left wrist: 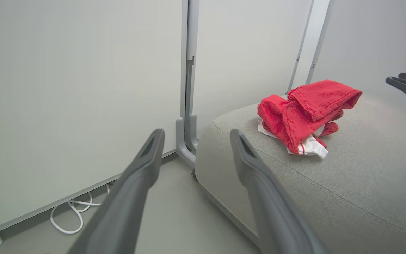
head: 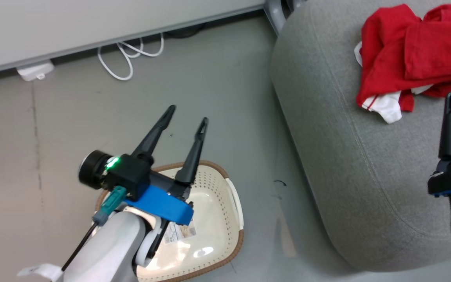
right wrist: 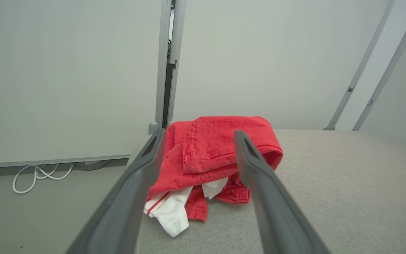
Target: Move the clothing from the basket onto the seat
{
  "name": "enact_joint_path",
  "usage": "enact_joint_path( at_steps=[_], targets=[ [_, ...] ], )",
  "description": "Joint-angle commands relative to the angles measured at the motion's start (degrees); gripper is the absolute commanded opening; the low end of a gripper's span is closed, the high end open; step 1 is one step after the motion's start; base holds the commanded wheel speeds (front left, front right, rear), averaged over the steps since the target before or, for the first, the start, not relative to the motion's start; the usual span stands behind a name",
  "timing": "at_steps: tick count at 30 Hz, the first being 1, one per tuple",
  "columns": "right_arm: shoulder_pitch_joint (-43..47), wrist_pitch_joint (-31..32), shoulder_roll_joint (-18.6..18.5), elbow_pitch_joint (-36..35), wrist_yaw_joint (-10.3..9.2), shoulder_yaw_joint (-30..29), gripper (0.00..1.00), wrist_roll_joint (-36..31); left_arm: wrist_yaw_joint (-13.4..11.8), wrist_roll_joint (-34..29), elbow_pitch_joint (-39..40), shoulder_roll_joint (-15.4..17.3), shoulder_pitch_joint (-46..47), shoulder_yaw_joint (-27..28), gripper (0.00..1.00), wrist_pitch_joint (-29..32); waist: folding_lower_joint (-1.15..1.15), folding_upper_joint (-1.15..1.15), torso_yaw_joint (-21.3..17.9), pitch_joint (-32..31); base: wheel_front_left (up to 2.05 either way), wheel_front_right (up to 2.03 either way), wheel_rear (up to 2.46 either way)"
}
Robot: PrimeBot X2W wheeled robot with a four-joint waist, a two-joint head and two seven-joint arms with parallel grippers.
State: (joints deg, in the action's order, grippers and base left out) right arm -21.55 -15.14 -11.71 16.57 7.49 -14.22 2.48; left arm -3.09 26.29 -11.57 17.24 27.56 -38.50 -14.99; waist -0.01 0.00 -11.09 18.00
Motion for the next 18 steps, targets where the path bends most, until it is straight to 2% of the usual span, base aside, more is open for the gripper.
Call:
enact_joint_path(
  at_steps=[1, 7, 8, 9, 10, 11, 12, 18],
  targets=[
    [2.07, 0.00, 0.98, -1.94, 0.02, 1.15, 1.00, 0.68, -0.39, -0.85, 0.77, -0.47, -2.33, 2.77, 1.00, -0.26, 0.01, 0.00, 2.36, -2.69, 0.00, 0.00, 0.00],
    [5.58, 0.01, 3.51, -6.42, 0.02, 5.36, 1.00, 0.93, 0.02, -3.70, 2.53, -2.47, -8.52, 12.43, 1.00, -0.26, 0.01, 0.00, 5.69, -6.03, 0.00, 0.00, 0.00],
    [5.58, 0.01, 3.51, -6.42, 0.02, 5.36, 1.00, 0.93, 0.02, -3.70, 2.53, -2.47, -8.52, 12.43, 1.00, -0.26, 0.01, 0.00, 5.69, -6.03, 0.00, 0.00, 0.00],
    [6.69, 0.00, 4.13, -7.23, 0.02, 6.66, 1.00, 1.01, 0.54, -4.72, 2.73, -3.38, -10.57, 15.68, 1.00, -0.26, 0.01, 0.00, 6.93, -7.09, 0.00, 0.00, 0.00],
    [6.69, 0.00, 4.13, -7.23, 0.02, 6.66, 1.00, 1.01, 0.54, -4.72, 2.73, -3.38, -10.57, 15.68, 1.00, -0.26, 0.01, 0.00, 6.93, -7.09, 0.00, 0.00, 0.00],
    [7.62, 0.01, 4.79, -7.73, 0.02, 7.66, 1.00, 0.95, 1.17, -5.79, 2.71, -4.46, -12.31, 18.46, 1.00, -0.26, 0.01, 0.00, 8.21, -8.25, 0.00, 0.00, 0.00],
    [7.62, 0.01, 4.79, -7.73, 0.02, 7.66, 1.00, 0.95, 1.17, -5.79, 2.71, -4.46, -12.31, 18.46, 1.00, -0.26, 0.01, 0.00, 8.21, -8.25, 0.00, 0.00, 0.00],
    [10.97, 0.00, 7.19, -8.66, 0.02, 9.64, 1.00, 1.31, 3.64, -9.06, 1.42, -7.79, -16.77, 26.79, 1.00, -0.27, 0.01, 0.00, 11.57, -11.48, 0.00, 0.00, 0.00]
  ],
)
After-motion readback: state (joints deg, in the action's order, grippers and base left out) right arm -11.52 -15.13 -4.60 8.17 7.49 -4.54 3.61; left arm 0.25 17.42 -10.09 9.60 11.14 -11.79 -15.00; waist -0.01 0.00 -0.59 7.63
